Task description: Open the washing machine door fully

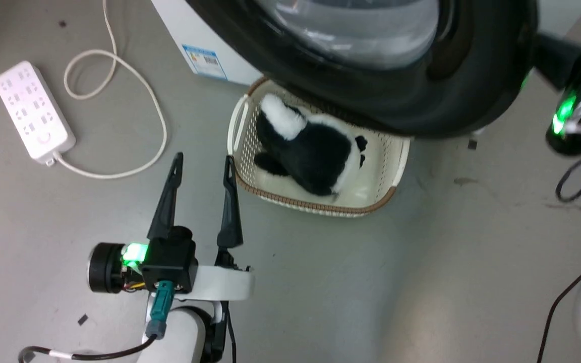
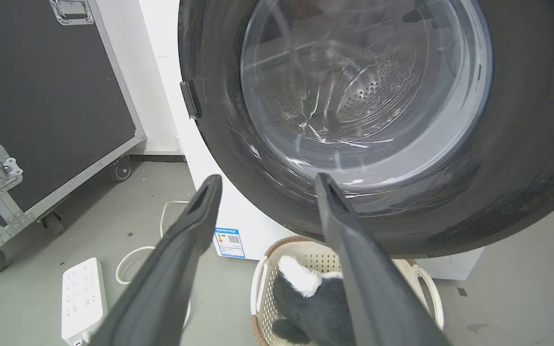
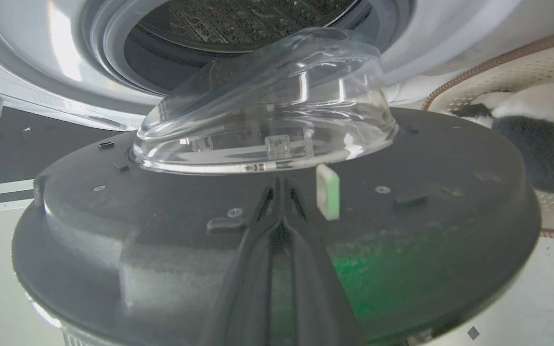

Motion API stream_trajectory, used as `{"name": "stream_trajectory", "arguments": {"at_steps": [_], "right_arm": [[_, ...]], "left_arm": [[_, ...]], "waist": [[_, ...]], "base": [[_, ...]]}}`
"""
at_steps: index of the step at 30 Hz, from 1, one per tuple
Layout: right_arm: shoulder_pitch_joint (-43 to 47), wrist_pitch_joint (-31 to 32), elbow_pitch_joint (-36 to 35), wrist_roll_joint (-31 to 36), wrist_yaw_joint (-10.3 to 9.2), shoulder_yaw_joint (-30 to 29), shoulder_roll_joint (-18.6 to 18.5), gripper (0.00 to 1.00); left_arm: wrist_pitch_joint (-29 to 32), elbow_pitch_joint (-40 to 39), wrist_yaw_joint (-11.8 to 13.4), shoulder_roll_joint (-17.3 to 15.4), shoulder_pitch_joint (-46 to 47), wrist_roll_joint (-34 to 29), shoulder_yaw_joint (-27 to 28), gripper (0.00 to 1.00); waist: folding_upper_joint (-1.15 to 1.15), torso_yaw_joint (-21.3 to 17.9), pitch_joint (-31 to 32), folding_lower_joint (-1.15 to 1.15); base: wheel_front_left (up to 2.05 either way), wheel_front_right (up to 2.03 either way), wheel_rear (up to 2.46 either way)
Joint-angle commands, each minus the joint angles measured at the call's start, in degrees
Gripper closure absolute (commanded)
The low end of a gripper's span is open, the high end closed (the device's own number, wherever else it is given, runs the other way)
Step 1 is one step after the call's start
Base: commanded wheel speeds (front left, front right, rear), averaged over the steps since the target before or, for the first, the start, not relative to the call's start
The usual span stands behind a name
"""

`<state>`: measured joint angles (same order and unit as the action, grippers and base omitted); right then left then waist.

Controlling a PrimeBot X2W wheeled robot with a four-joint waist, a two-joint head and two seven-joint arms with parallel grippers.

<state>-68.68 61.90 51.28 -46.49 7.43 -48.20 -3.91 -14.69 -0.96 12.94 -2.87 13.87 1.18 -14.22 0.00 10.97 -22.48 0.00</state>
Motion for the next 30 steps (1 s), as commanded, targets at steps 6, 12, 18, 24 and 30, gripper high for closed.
{"name": "stream_trajectory", "arguments": {"at_steps": [6,12,18,24,30], "right_arm": [[6.93,3.63,-1.97,-2.63,0.06,1.86,0.98,1.00],[13.34,4.01,-1.81,-10.12,0.06,12.15,1.01,1.00],[20.25,2.57,-2.72,-21.73,0.06,25.67,1.02,1.00],[27.06,-0.86,-7.02,-33.87,0.06,41.22,1.02,1.00],[32.33,-6.53,-12.54,-40.66,0.06,54.85,1.02,1.00]], "left_arm": [[-0.30,0.79,-0.92,-0.16,-2.41,0.70,0.09,0.00],[-0.30,1.44,-1.85,-0.14,-4.72,0.54,0.04,0.00],[-0.30,1.82,-2.46,-0.12,-6.29,0.35,-0.12,0.00],[-0.30,2.44,-3.06,-0.10,-7.58,0.76,-0.22,0.00],[-0.30,2.96,-3.50,-0.06,-8.17,1.59,-0.40,0.00]], "waist": [[0.00,0.31,4.18,0.00],[0.00,0.56,7.24,0.00],[0.00,0.95,9.28,0.00],[0.00,1.41,10.12,0.00],[0.00,1.81,10.22,0.00]], "base": [[0.00,0.00,0.00],[0.00,0.00,0.00],[0.00,0.00,0.00],[0.00,0.00,0.00],[0.00,0.00,0.00]]}}
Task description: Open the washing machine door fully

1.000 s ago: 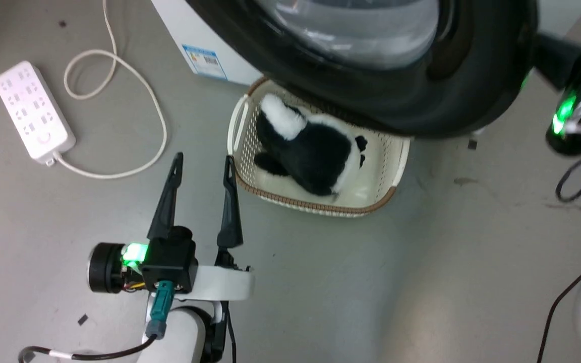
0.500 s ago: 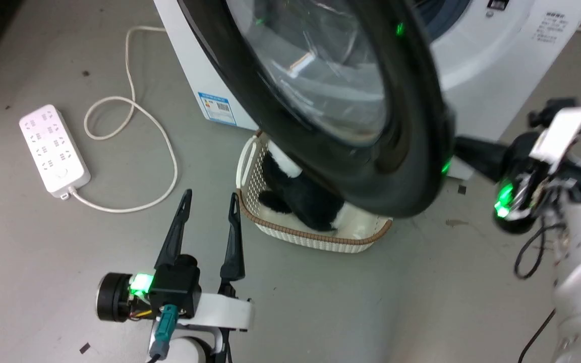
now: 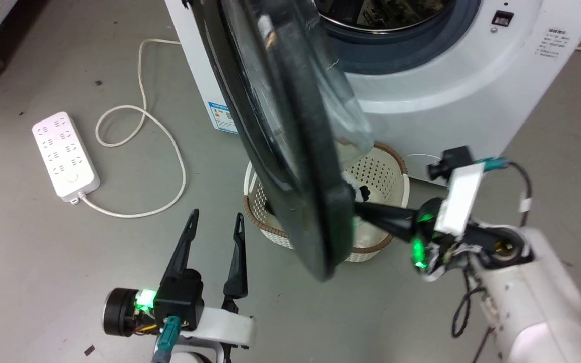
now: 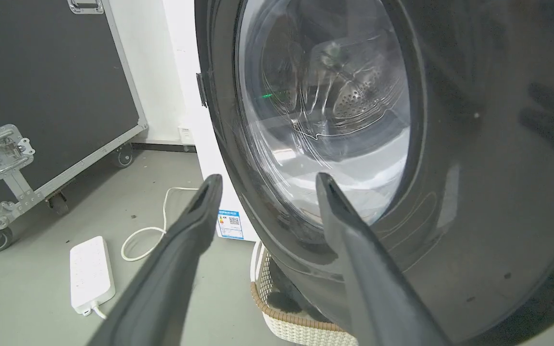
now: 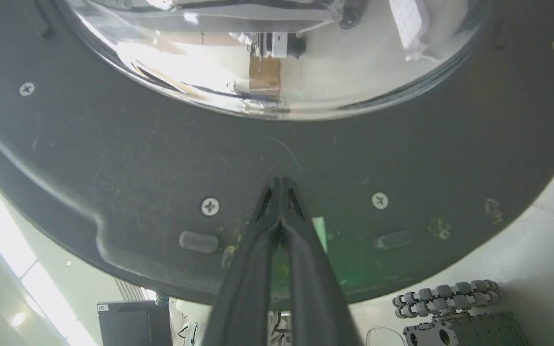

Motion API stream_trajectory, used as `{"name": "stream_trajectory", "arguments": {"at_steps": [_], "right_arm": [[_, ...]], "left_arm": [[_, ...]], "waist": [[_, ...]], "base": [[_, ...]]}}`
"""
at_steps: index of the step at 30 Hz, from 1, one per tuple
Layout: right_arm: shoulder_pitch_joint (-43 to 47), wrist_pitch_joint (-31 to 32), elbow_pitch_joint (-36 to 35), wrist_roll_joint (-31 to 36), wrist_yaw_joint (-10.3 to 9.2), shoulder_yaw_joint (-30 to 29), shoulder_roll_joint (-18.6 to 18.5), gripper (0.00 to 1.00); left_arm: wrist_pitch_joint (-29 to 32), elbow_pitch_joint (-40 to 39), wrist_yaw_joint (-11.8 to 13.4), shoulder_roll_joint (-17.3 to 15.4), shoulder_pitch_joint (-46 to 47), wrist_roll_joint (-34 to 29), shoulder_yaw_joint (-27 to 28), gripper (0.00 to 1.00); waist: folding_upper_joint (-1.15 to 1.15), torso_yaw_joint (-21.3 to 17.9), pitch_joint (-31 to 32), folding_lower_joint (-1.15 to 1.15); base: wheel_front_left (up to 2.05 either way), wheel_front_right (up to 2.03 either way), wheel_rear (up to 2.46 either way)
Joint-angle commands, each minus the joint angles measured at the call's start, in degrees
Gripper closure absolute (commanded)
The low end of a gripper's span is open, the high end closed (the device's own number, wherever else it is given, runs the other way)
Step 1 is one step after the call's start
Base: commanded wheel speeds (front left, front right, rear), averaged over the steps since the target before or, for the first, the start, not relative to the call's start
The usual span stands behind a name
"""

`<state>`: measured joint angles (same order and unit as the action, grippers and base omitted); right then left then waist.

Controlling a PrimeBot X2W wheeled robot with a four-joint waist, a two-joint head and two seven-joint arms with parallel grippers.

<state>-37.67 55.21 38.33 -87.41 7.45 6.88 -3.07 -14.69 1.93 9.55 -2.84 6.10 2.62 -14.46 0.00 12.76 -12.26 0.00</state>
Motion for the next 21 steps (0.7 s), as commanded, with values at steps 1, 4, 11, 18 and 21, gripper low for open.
{"name": "stream_trajectory", "arguments": {"at_steps": [1,4,11,18,21], "right_arm": [[1.76,-0.79,-0.13,-0.63,0.03,1.26,0.19,1.00],[2.48,-3.31,-1.17,-2.64,0.03,4.22,0.19,1.00],[3.41,-11.85,-3.90,-0.04,0.03,2.18,-2.15,0.00],[9.33,-34.06,-20.33,16.92,0.03,0.64,-10.81,0.00],[13.20,-46.45,-26.13,28.43,0.03,2.56,-15.42,0.00]], "left_arm": [[-0.30,0.22,-0.22,-0.08,-0.45,0.29,-0.25,0.00],[-0.30,0.60,-0.43,-0.07,-0.53,0.74,-0.23,0.00],[-0.30,1.15,-1.37,-0.05,-0.91,2.96,1.71,0.00],[-0.30,0.34,-4.54,-0.05,-0.77,4.74,6.85,0.00],[-0.30,0.43,-6.26,-0.05,-1.35,5.07,8.88,0.00]], "waist": [[0.00,0.09,0.00,0.00],[0.00,0.07,0.13,0.00],[0.00,-1.65,1.92,0.00],[0.00,-4.74,4.40,0.00],[0.00,-6.16,5.41,0.00]], "base": [[0.00,0.00,0.00],[0.00,0.00,0.00],[0.00,0.00,0.00],[0.00,0.00,0.00],[0.00,0.00,0.00]]}}
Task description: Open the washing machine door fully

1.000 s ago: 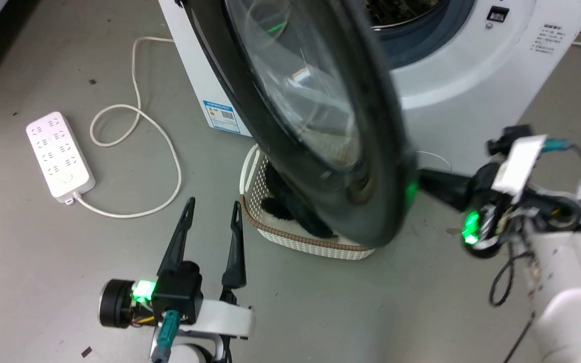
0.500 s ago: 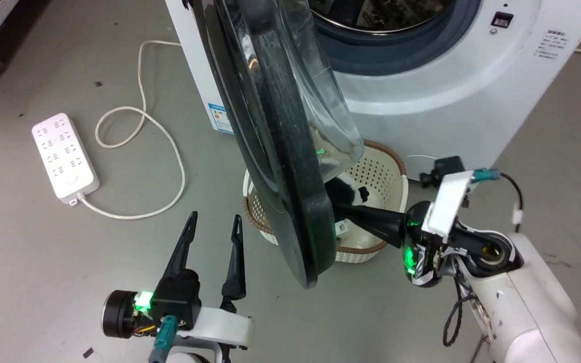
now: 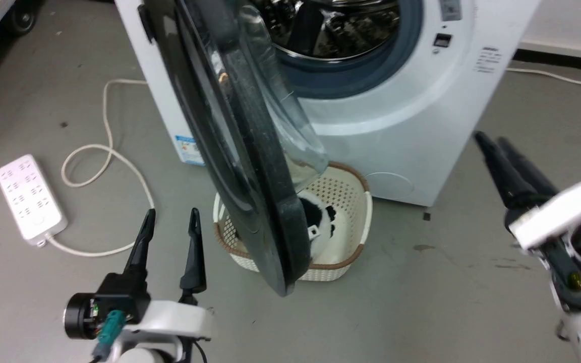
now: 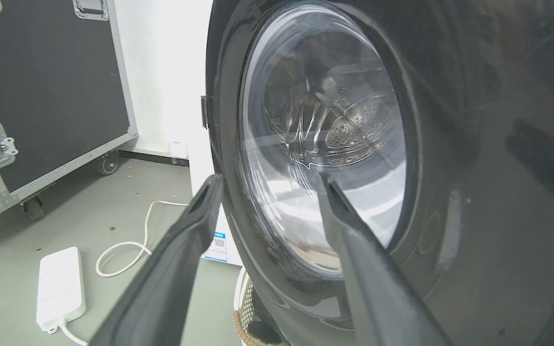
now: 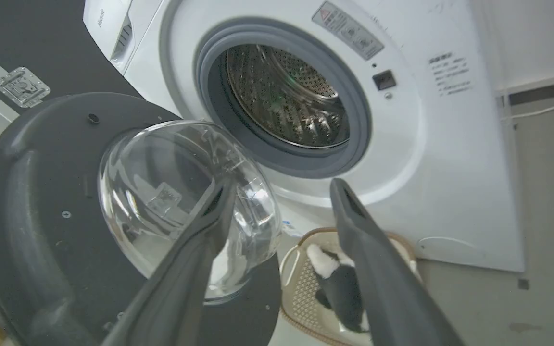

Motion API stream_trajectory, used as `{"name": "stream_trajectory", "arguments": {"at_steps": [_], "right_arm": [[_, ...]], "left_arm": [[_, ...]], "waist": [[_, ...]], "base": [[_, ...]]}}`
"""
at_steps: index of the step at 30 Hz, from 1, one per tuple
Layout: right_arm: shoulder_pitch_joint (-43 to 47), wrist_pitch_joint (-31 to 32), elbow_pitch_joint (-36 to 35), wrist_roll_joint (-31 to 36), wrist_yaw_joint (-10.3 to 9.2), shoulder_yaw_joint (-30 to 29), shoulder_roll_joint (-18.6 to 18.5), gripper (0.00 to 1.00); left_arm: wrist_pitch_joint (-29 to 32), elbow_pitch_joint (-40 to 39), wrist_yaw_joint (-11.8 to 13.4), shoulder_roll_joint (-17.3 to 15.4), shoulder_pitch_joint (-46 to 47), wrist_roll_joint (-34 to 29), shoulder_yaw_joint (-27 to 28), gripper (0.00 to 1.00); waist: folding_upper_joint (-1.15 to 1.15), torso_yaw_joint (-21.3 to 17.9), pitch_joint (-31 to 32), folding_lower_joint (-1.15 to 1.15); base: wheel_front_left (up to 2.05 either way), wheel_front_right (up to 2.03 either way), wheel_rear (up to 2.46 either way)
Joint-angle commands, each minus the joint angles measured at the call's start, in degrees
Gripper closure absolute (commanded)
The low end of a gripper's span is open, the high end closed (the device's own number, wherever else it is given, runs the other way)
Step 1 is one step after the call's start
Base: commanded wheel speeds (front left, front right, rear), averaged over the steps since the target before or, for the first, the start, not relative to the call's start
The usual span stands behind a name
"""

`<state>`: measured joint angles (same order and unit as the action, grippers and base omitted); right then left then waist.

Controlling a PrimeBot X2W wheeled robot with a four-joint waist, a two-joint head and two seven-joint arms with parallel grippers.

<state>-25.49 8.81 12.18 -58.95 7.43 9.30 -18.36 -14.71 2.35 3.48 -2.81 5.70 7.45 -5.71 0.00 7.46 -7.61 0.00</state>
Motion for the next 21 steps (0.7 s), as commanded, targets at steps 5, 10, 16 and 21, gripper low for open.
{"name": "stream_trajectory", "arguments": {"at_steps": [5,10,16,21], "right_arm": [[4.93,-17.12,-1.32,21.46,0.06,2.73,-3.96,0.00],[10.00,-23.22,-3.26,39.84,0.06,-2.18,0.03,0.00],[19.72,-23.77,-11.71,52.14,0.06,-10.10,10.57,0.00],[26.27,-23.79,-14.55,55.57,0.06,-11.10,14.61,0.00]], "left_arm": [[-0.29,0.17,-2.40,-0.12,-2.65,0.77,4.20,0.00],[-0.29,0.45,-5.06,-0.14,-3.91,0.34,5.96,0.00],[-0.29,0.50,-5.86,-0.10,-4.76,-0.48,6.64,0.00],[-0.29,0.73,-5.56,-0.09,-5.27,-1.61,5.97,0.00]], "waist": [[0.00,-4.38,1.93,0.00],[0.00,-6.51,2.64,0.00],[0.00,-7.60,3.02,0.00],[0.00,-7.79,3.45,0.00]], "base": [[0.00,0.00,0.00],[0.00,0.00,0.00],[0.00,0.00,0.00],[0.00,0.00,0.00]]}}
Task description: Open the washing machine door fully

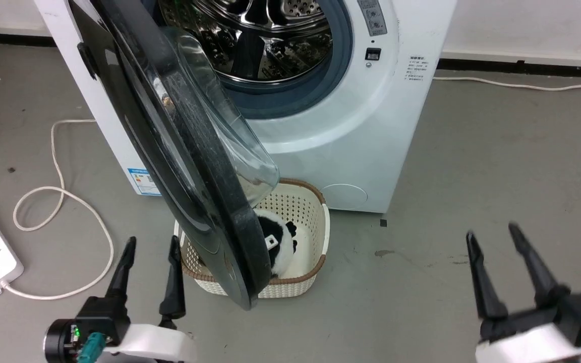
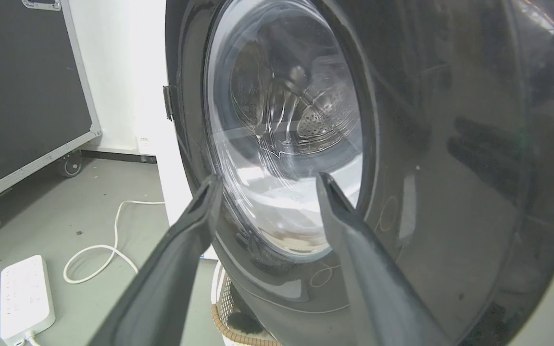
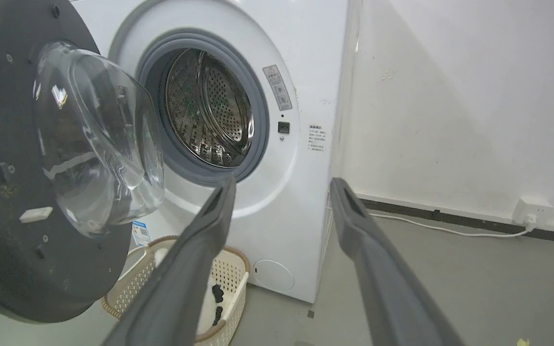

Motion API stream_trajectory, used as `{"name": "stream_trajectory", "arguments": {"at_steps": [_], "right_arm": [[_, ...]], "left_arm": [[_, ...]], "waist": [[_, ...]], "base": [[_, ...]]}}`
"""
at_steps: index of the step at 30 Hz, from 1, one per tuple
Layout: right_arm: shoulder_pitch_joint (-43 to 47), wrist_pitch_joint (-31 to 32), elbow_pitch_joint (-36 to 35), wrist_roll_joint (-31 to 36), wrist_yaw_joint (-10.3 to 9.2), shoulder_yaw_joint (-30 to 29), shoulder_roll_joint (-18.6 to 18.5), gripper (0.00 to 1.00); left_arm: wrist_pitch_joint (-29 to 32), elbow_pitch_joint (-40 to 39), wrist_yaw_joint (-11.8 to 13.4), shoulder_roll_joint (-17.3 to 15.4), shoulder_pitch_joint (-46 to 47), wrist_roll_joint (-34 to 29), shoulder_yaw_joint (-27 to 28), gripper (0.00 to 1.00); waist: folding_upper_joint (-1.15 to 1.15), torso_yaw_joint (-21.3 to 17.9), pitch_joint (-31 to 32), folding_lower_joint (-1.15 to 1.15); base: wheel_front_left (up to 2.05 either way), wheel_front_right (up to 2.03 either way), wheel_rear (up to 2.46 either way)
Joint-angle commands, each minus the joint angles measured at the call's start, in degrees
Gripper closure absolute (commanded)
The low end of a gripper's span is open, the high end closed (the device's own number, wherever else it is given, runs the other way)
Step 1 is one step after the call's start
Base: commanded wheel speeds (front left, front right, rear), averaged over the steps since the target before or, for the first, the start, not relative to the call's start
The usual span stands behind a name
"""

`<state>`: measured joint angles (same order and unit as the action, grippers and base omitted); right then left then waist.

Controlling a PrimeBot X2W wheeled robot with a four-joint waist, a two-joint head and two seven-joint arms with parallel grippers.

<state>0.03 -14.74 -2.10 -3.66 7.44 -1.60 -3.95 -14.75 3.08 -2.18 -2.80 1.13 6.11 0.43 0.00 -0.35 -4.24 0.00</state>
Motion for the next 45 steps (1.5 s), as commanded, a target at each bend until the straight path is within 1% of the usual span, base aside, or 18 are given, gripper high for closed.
{"name": "stream_trajectory", "arguments": {"at_steps": [1,6,15,18,19,20,23,26,27,28,33,34,37,41,43,45], "right_arm": [[1.60,-0.25,-0.21,0.56,0.05,-0.31,0.51,0.00],[3.13,-0.25,0.04,-0.19,0.05,-0.28,1.02,0.00],[2.59,-0.25,0.95,-1.30,0.05,0.03,1.06,0.00],[2.47,-0.26,1.04,-1.54,0.05,-0.12,1.06,0.00],[2.44,-0.26,1.06,-1.61,0.05,-0.11,1.06,0.00],[2.44,-0.26,1.07,-1.67,0.05,-0.08,1.06,0.00],[2.35,-0.26,1.05,-1.84,0.05,-0.04,1.06,0.00],[2.26,-0.26,1.06,-1.92,0.05,0.02,1.07,0.00],[2.26,-0.26,1.06,-1.92,0.05,0.02,1.07,0.00],[2.22,-0.26,1.07,-1.94,0.05,0.07,1.07,0.00],[2.31,-0.26,1.24,-2.04,0.05,0.10,1.07,0.00],[2.31,-0.26,1.24,-2.04,0.05,0.10,1.07,0.00],[2.46,-0.26,1.43,-2.17,0.05,0.10,1.07,0.00],[2.55,-0.26,1.62,-2.45,0.05,0.22,1.07,0.00],[2.53,-0.26,1.73,-2.60,0.05,0.34,1.07,0.00],[2.58,-0.26,1.80,-2.87,0.05,0.39,1.07,0.00]], "left_arm": [[-0.25,0.00,0.16,-0.10,-0.77,-0.49,-0.42,0.00],[-0.25,-0.06,0.78,-0.09,-1.07,-1.00,-1.02,0.00],[-0.25,0.76,1.37,-0.09,-0.91,-0.72,-1.98,0.00],[-0.25,1.01,1.17,-0.09,-0.60,-0.78,-2.30,0.00],[-0.25,1.06,1.05,-0.09,-0.53,-0.81,-2.35,0.19],[-0.25,0.87,0.97,-0.09,-0.43,-0.89,-2.44,1.00],[-0.25,-0.37,1.00,-0.09,-0.28,-1.18,-2.55,1.00],[-0.25,-3.52,2.15,-0.09,0.31,-0.61,-1.63,1.00],[-0.25,-3.52,2.15,-0.09,0.31,-0.61,-1.63,1.00],[-0.25,-7.12,3.56,-0.08,0.81,0.24,-0.73,1.00],[-0.25,-18.10,7.57,-0.08,2.86,1.69,0.77,1.00],[-0.25,-18.10,7.57,-0.08,2.86,1.69,0.77,1.00],[-0.25,-23.73,9.15,-0.08,4.53,2.33,0.53,1.00],[-0.25,-27.89,9.50,-0.08,5.97,1.88,-1.98,1.00],[-0.25,-28.34,9.25,-0.08,6.29,1.18,-4.02,1.00],[-0.25,-27.13,8.33,-0.08,6.01,-0.32,-6.98,1.00]], "waist": [[0.00,0.04,0.13,0.00],[0.00,-0.13,0.47,0.00],[0.00,-0.01,0.83,0.00],[0.00,0.10,0.87,0.00],[0.00,0.15,0.91,0.00],[0.00,0.17,0.93,0.00],[0.00,0.29,0.86,0.00],[0.00,0.35,0.88,0.00],[0.00,0.35,0.88,0.00],[0.00,0.35,0.98,0.00],[0.00,0.28,1.57,0.00],[0.00,0.28,1.57,0.00],[0.00,0.16,2.01,0.00],[0.00,-0.14,2.48,0.00],[0.00,-0.35,2.62,0.00],[0.00,-0.56,2.63,0.00]], "base": [[0.00,0.00,0.00],[0.00,0.00,0.00],[0.00,0.00,0.00],[0.00,0.00,0.00],[0.00,0.00,0.00],[0.00,0.00,0.00],[0.00,0.00,0.00],[0.00,0.00,0.00],[0.00,0.00,0.00],[0.00,0.00,0.00],[0.00,0.00,0.00],[0.00,0.00,0.00],[0.00,0.00,0.00],[0.00,0.00,0.00],[0.00,0.00,0.00],[0.00,0.00,0.00]]}}
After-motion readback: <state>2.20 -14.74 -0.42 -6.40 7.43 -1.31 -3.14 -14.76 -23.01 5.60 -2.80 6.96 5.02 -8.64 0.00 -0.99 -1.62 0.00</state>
